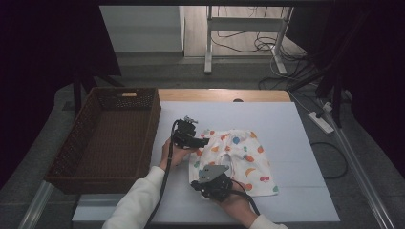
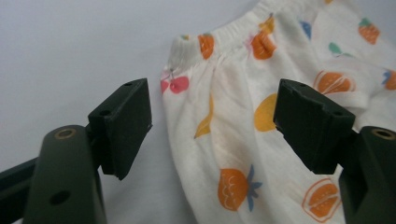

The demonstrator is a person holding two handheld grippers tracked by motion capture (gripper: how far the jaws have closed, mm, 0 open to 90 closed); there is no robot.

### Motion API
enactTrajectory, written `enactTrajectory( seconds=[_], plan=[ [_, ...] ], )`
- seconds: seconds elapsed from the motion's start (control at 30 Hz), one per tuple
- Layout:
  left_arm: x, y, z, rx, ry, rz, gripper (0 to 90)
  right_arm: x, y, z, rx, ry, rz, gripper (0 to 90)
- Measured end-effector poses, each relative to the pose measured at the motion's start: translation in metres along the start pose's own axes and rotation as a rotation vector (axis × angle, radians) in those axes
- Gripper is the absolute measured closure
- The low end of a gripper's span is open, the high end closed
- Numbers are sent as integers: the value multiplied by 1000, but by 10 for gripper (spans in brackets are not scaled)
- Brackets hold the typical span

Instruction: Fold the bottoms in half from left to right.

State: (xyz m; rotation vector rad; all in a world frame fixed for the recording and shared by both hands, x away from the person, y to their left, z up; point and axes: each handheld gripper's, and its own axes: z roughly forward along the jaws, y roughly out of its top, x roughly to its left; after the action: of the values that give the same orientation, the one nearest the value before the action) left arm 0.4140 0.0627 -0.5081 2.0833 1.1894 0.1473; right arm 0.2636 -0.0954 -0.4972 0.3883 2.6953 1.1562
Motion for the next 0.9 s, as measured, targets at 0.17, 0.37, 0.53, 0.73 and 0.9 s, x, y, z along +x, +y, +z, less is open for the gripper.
enactTrajectory(
  seconds=[0.17,0.37,0.53,0.73,0.9],
  plan=[
    [3,0,7,12,12,-15,273,0,0,1,2,2,0,867],
    [5,-1,12,28,15,-22,270,0,0,1,9,2,3,867],
    [5,-1,16,46,15,-19,269,0,-1,1,13,-2,2,867],
    [4,-1,19,59,6,-12,271,1,-1,1,14,-1,2,867],
    [2,-2,22,77,-2,-5,287,1,-1,1,13,-1,2,867]
  ],
)
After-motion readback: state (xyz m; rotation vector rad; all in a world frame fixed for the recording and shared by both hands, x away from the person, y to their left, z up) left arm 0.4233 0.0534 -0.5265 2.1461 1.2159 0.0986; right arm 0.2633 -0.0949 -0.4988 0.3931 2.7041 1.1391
